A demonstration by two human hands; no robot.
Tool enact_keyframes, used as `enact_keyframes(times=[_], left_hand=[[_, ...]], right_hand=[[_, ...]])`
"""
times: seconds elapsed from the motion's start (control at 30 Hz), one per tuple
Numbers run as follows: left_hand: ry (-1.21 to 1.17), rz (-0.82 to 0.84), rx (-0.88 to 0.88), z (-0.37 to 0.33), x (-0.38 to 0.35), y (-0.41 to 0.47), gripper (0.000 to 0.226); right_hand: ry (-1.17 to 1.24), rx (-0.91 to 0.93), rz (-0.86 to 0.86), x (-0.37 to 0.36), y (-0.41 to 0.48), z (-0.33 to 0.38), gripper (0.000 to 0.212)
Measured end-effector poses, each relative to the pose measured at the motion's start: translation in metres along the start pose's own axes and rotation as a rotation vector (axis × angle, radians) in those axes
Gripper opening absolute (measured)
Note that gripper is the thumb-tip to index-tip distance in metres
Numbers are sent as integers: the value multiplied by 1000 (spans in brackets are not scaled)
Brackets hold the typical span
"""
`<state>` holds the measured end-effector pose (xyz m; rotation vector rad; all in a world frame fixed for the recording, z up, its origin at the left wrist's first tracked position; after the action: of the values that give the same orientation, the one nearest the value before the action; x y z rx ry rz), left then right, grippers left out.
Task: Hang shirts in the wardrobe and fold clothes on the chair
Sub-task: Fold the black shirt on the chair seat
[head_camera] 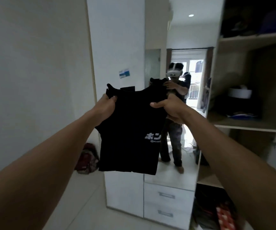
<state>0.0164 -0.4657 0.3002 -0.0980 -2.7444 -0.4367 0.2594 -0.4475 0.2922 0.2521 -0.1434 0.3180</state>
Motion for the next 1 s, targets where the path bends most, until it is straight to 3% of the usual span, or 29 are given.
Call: enact_keyframes(times=[0.1, 0.2, 0.23, 0.37, 0.6, 0.8, 0.9, 1.0], left_hand=[[-101, 128, 73, -12, -65, 19, 40], [-114, 252, 133, -20, -129, 42, 77], [-89, 278, 109, -24, -142, 48, 75], [-83, 335, 66, -39, -222, 72, 30], [-18, 349, 11, -45, -336, 108, 33], [-101, 415, 112, -27, -419, 148, 14], [-80, 445, 111, -3, -460, 177, 15], [-26, 441, 102, 27, -491, 201, 29]], right_hand=[[-36, -29, -86, 61, -30, -12, 22], [-79, -71, -183, 127, -61, -19, 26], [-85, -91, -196, 140, -67, -21, 30], [-113, -152, -278, 219, -108, -36, 34], [-153, -182, -427, 324, -151, -76, 41], [-96, -247, -550, 380, -157, -126, 34], [-81, -288, -597, 410, -151, -161, 38], [-53, -344, -630, 428, -148, -192, 47]])
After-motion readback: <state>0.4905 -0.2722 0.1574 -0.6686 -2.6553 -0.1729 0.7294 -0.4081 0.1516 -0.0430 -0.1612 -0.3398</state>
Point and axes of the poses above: each hand's wrist, its own y-axis towards the middle knuckle, its own x-axis out of the back of the hand, z = x × y, the point moved 3 cm from there along y, towards the middle knuckle, and after that the axes turned 9 degrees about z, right-handed, at the moved point
